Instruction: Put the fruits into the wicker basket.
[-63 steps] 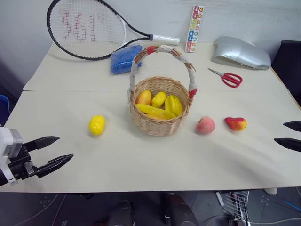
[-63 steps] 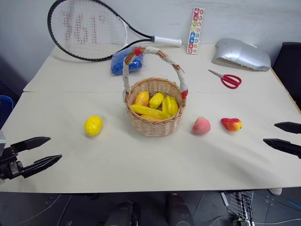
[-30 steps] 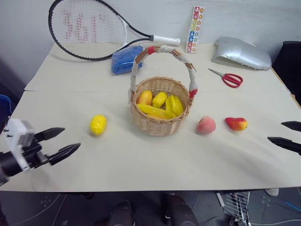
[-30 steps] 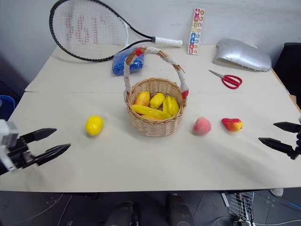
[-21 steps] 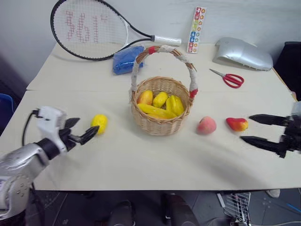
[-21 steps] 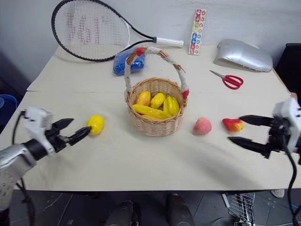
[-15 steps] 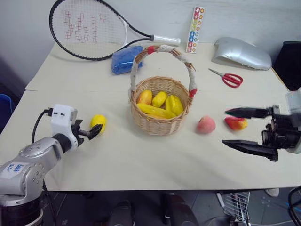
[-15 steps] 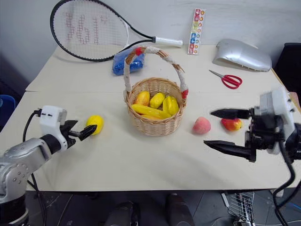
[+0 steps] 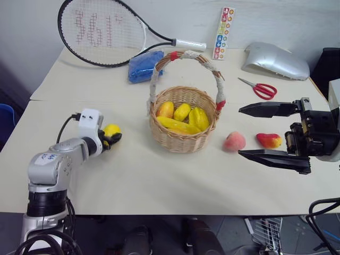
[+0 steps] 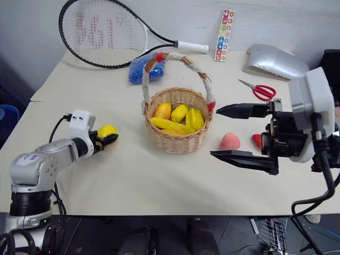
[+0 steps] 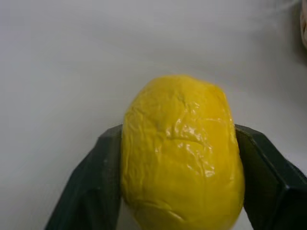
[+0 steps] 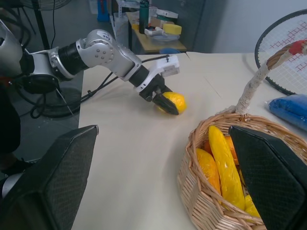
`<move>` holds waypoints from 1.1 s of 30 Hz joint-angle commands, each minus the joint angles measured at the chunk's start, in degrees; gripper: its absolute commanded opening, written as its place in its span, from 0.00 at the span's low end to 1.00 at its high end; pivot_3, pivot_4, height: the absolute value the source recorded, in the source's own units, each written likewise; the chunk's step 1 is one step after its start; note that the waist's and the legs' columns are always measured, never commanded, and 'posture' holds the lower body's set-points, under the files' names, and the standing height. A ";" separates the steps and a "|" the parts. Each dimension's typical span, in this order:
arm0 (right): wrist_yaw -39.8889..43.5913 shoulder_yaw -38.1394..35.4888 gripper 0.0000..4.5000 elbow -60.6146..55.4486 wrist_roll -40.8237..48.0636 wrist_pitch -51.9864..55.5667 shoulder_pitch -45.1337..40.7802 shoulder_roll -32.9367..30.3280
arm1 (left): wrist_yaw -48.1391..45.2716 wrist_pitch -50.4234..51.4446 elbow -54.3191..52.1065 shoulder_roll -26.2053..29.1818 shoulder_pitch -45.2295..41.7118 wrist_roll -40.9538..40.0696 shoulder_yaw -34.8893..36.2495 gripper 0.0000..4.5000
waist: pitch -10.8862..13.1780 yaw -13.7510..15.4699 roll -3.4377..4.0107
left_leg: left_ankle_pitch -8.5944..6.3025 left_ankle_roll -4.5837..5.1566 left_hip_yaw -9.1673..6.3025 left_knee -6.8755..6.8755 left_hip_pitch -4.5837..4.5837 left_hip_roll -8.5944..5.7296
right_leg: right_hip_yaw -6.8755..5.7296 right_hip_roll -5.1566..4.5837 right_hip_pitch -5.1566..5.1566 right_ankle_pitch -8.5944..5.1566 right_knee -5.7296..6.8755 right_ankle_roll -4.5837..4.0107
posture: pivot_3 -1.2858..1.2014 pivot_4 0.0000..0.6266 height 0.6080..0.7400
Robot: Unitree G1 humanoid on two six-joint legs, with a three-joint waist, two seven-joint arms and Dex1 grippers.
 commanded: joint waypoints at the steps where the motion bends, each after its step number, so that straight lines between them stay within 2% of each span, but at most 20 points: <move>1: -2.43 -0.39 1.00 -0.74 0.85 -0.60 -1.63 0.24 | -3.25 -0.21 -3.45 2.68 1.31 0.11 0.36 0.57 | 0.00 -0.25 0.00 | 0.00 0.00 0.03 -0.01 0.02 0.01 | 0.03 0.00 0.00 0.00 0.00 0.00 | 0.52 0.24 1.00; 5: -5.74 -1.20 1.00 0.17 4.07 0.36 -3.01 0.62 | -10.54 3.54 -8.05 8.32 2.25 -5.05 3.95 0.57 | 0.03 -0.16 -0.04 | 0.05 -0.09 0.05 -0.03 0.00 0.12 | 0.02 0.04 -0.06 -0.01 0.01 -0.02 | 0.52 0.24 1.00; 8: -7.09 -0.33 1.00 2.09 2.54 0.22 -3.45 0.67 | -22.67 4.46 -15.17 15.27 2.63 -13.84 7.06 0.57 | 0.11 -0.15 -0.20 | 0.07 -0.14 0.02 -0.02 -0.02 0.15 | -0.03 0.05 -0.08 -0.03 0.03 -0.05 | 0.52 0.24 1.00; 11: -8.40 0.68 1.00 2.22 -0.23 0.08 -2.04 0.69 | -28.84 4.05 -18.01 18.60 -2.09 -19.12 5.55 0.57 | 0.12 0.18 -0.18 | 0.06 -0.13 0.03 -0.05 0.00 0.09 | -0.03 -0.04 -0.05 -0.05 0.00 -0.10 | 0.52 0.24 1.00; 14: -9.73 1.06 1.00 1.74 -2.17 -0.29 0.28 1.78 | -27.92 6.87 -15.98 15.47 -11.80 -20.64 -1.30 0.57 | 0.12 1.20 -0.19 | 0.10 -0.06 -0.05 -0.02 0.00 -0.05 | -0.05 -0.10 0.02 -0.05 -0.02 -0.08 | 0.52 0.24 1.00; 18: -12.69 1.14 1.00 0.71 -4.85 -0.72 3.82 4.19 | -25.11 3.69 -8.72 5.90 -24.71 -13.00 -15.99 0.57 | 0.12 1.61 -0.19 | 0.18 0.14 -0.06 0.03 -0.02 -0.25 | 0.02 0.12 0.09 0.06 -0.04 0.11 | 0.52 0.24 1.00; 21: -14.27 1.52 1.00 -0.92 -8.42 -1.35 7.37 5.09 | -23.71 -0.61 1.08 -0.70 -30.89 -6.44 -22.62 0.57 | 0.12 1.43 -0.19 | 0.20 0.22 -0.04 0.07 -0.13 -0.32 | 0.08 0.14 0.05 0.12 -0.10 0.22 | 0.52 0.24 1.00; 24: -13.64 1.78 1.00 -2.15 -13.35 -3.12 12.43 5.26 | -24.82 -6.00 8.95 -4.70 -33.78 -1.36 -26.71 0.57 | 0.13 1.05 -0.15 | 0.22 0.21 0.07 0.03 -0.15 -0.30 | 0.15 0.21 -0.03 0.12 -0.19 0.22 | 0.52 0.24 1.00; 26: -13.30 1.02 1.00 -3.22 -15.28 -4.11 15.67 5.73 | -25.68 -9.61 13.82 -7.28 -35.02 0.82 -27.12 0.73 | 0.14 0.97 -0.12 | 0.23 0.17 0.14 -0.04 -0.15 -0.26 | 0.21 0.23 -0.11 0.11 -0.20 0.21 | 0.52 0.24 1.00; 27: -13.44 0.35 1.00 -3.73 -15.38 -4.28 16.69 6.11 | -26.22 -10.58 15.38 -8.13 -35.41 1.25 -26.81 0.77 | 0.15 0.93 -0.12 | 0.26 0.12 0.13 -0.04 -0.16 -0.24 | 0.20 0.25 -0.14 0.10 -0.20 0.21 | 0.52 0.24 1.00; 30: -14.36 -2.71 1.00 -4.76 -13.94 -3.73 18.68 7.31 | -29.03 -11.34 16.12 -7.93 -35.56 1.21 -25.41 0.97 | 0.16 0.84 -0.11 | 0.34 -0.03 0.09 -0.05 -0.19 -0.21 | 0.21 0.31 -0.24 0.09 -0.08 0.17 | 0.52 0.24 1.00; 33: -14.14 -6.31 1.00 -5.04 -14.15 -3.21 22.29 8.18 | -33.44 -12.27 13.60 -5.56 -34.45 -0.28 -23.12 0.99 | 0.17 0.82 -0.10 | 0.37 -0.08 0.07 -0.04 -0.17 -0.21 | 0.22 0.31 -0.23 0.08 0.00 0.17 | 0.52 0.24 1.00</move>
